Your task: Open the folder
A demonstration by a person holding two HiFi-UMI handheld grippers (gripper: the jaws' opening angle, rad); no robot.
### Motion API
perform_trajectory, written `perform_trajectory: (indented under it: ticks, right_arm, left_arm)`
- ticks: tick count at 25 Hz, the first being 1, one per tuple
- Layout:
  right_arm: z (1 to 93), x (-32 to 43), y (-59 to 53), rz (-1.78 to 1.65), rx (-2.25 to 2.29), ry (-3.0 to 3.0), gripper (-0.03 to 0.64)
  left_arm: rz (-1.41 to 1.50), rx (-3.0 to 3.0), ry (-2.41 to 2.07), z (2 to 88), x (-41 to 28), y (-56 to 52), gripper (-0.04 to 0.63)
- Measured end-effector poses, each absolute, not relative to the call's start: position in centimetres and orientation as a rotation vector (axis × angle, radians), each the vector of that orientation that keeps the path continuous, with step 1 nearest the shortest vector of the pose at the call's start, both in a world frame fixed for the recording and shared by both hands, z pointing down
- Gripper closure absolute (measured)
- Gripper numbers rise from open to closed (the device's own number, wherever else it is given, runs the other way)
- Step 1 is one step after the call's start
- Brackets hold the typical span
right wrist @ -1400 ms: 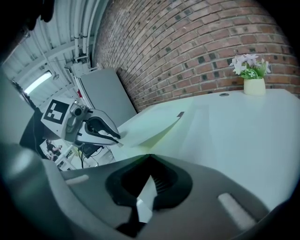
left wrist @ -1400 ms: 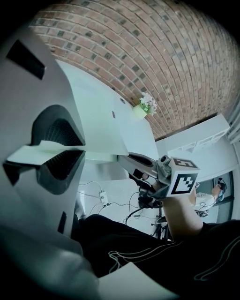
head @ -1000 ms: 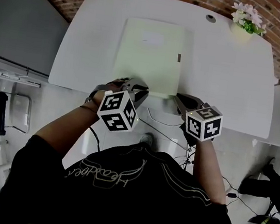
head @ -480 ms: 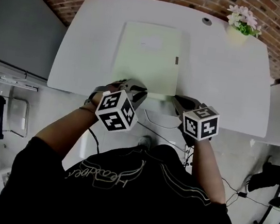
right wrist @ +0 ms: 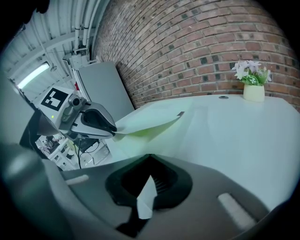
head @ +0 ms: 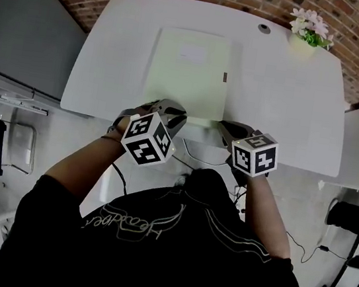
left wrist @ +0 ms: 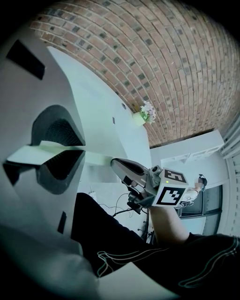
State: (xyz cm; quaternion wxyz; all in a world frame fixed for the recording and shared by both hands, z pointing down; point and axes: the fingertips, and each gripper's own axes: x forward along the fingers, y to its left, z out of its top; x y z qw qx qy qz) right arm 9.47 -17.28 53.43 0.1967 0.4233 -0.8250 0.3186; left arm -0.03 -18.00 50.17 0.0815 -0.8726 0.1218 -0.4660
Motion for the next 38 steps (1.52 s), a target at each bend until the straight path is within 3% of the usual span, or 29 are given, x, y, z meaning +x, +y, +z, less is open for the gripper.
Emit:
perform_trajectory:
  ticks: [38]
  right_arm:
    - [53.6, 8.4, -17.1, 0.848, 1.112, -2.279, 0.612]
  left_arm:
    - [-1.305, -2.716, 0.562, 48.2, -1.2, -18.9, 0.565]
